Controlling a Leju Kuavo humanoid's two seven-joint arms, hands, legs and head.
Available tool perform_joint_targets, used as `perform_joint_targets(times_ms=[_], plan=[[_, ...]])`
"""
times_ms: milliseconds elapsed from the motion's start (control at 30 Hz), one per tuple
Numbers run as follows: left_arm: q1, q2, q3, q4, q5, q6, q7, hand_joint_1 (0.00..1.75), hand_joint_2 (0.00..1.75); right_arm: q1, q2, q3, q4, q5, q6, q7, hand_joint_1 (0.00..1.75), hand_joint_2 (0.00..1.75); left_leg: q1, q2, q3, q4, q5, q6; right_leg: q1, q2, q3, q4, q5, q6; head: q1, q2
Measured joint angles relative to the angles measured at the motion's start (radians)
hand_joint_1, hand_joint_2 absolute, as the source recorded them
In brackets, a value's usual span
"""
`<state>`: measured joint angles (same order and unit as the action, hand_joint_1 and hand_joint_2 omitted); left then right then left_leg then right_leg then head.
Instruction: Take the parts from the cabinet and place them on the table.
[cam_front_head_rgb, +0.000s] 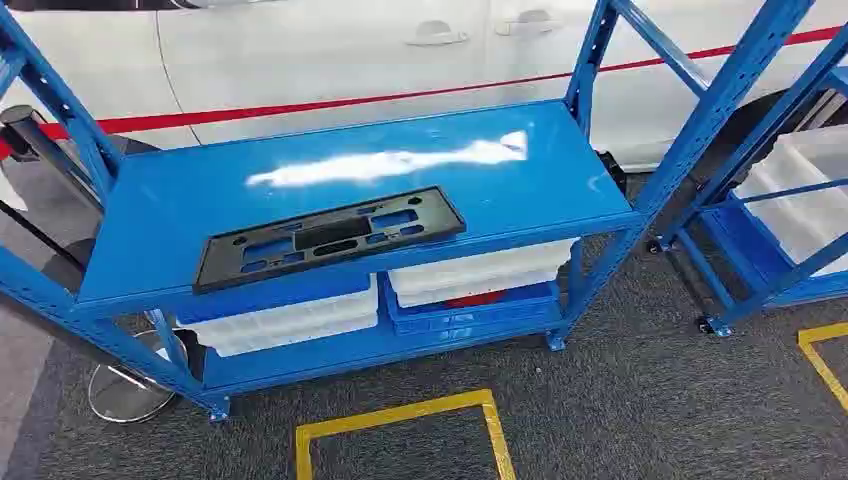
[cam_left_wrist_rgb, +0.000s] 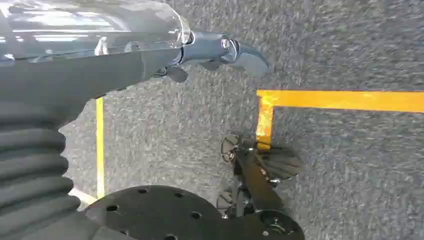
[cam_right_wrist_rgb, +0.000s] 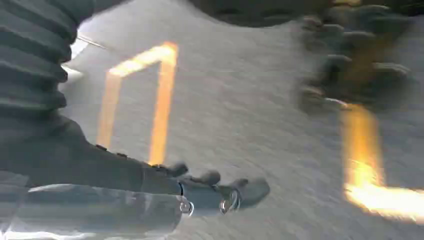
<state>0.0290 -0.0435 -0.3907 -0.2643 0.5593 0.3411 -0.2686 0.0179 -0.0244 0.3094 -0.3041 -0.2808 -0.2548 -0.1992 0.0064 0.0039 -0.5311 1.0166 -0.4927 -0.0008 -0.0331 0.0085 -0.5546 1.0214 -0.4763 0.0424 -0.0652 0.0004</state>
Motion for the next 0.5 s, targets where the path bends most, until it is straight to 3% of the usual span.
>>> perform_joint_targets(times_ms=[200,500], plan=[[-0.010,-0.001,-0.046,0.015,0.051,0.020,-0.043,0.00,0.00,-0.035,-0.001,-0.051,-0.155,0.062,-0.014,-0.086,0.00,1.75,0.000,-0.001,0.001,0.001,0.001,0.001,0.000,-0.002,0.001,0.000,0.000,0.001,0.000,0.000],[-0.022,-0.001,-0.098,0.033,0.097,0.026,-0.095,0.00,0.00,-0.027,-0.001,-0.146,-0.457,0.150,-0.006,-0.164,0.00,1.75,0.000,-0.001,0.000,0.001,0.001,0.001,0.000,-0.001,0.000,0.000,0.000,0.001,0.000,0.000]])
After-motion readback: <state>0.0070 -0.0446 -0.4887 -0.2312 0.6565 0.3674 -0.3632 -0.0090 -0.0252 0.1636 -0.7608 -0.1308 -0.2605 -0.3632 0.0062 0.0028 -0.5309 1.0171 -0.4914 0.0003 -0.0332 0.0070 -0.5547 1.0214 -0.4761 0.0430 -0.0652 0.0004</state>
